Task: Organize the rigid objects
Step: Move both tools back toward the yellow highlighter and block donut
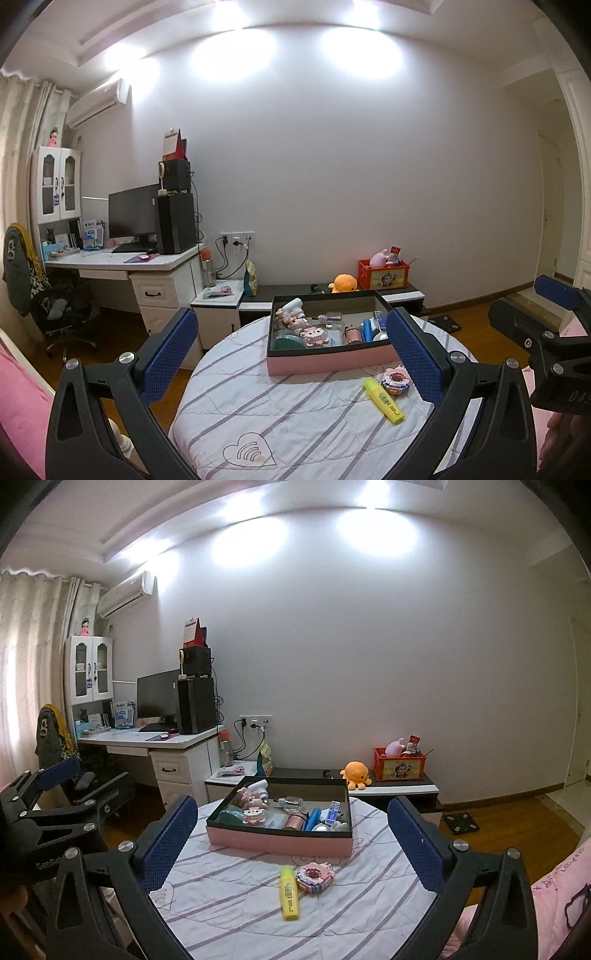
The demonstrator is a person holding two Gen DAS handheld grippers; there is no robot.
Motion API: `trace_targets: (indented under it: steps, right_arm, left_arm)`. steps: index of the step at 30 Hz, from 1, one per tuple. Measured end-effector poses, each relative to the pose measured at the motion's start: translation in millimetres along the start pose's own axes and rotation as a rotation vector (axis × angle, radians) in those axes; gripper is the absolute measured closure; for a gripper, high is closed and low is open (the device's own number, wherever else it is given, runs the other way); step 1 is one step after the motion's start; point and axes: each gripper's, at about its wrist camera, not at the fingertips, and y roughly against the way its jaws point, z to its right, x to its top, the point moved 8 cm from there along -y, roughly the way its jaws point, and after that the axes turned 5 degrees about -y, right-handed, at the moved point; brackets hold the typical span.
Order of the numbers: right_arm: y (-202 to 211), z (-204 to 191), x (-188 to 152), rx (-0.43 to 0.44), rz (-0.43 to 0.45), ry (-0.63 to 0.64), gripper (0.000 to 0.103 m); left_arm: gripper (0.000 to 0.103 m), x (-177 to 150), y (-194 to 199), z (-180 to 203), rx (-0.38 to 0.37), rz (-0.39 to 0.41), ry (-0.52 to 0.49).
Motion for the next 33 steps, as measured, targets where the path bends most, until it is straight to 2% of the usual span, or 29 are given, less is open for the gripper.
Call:
trace_targets:
  steps: [10, 19, 26, 33]
  right_arm:
    - [5.5, 6.7, -10.1, -0.004, -0.013, -0.013, 0.000]
    - [-9.0, 19.9, -23.2, -0.010, -0.062, -0.031, 0.000]
    - [-39.5, 47.9, -53.7, -0.070, -0.167, -0.045, 0.000]
    - [-73.4, 88.1, -93.6, -0.153, -0.289, -0.084, 0.000]
  left_arm:
    - [0.000, -4.6, -0.2, 3.7, 0.002, -0.021, -0.016]
    - [0.000, -16.0, -24.2, 11.4, 0.002, -0.077, -0.026]
    - [0.000, -53.5, -67.5, 23.7, -0.019, -0.220, -0.037]
    - [0.000, -96.9, -115.9, 61.8, -0.127, -0.373, -0.023]
